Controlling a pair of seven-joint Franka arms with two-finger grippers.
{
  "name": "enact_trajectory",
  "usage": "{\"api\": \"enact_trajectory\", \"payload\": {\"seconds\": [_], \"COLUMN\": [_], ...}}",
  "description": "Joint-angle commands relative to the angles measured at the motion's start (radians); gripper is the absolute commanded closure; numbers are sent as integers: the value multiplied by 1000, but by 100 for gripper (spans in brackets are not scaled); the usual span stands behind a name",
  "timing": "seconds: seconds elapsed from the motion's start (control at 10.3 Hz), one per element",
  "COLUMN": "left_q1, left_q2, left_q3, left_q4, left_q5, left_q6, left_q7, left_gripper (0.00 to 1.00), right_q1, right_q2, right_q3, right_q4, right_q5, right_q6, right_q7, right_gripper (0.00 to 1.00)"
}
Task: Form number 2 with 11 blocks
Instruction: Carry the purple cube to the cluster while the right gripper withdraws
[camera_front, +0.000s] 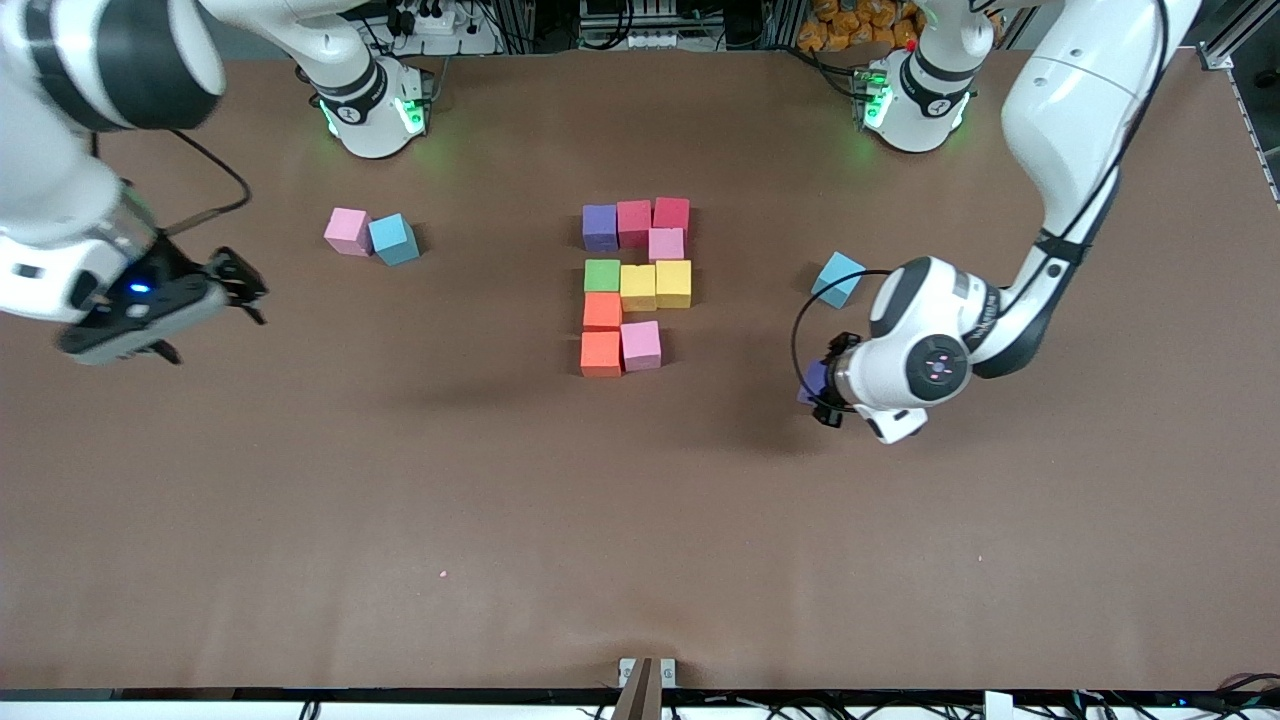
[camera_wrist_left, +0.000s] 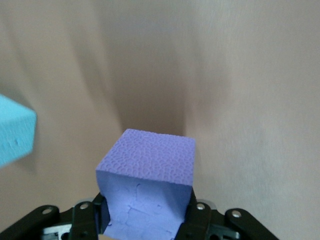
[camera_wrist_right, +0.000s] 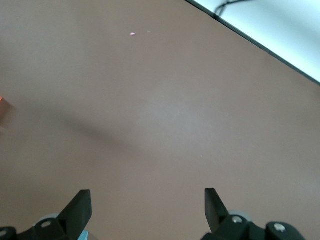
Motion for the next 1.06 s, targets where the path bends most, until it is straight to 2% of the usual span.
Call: {"api": "enact_trajectory", "payload": {"seconds": [0.0,0.29,0.68,0.97], "left_q1": [-66,-125,-171,-194], "left_q2": [48,68,76,82], "left_q3": [6,6,6,6], "left_q4": [54,56,56,53], "left_q5": [-18,-19,-19,-18], "left_q6": [7,63,89,133], "left_q7": [-108,-234,-372,-464], "left_gripper": [60,60,60,60], "right_q1": [-86,-149,-166,-160], "right_q2": [-58,-60,-52,-51], "right_q3": [29,31,19,23], "right_q4": [-38,3,40,42], "right_q5": [20,61,129,129], "right_q6": [-56,-193,-228,-225], "right_q7": [133,169,167,185], "right_gripper": [0,0,0,0]}}
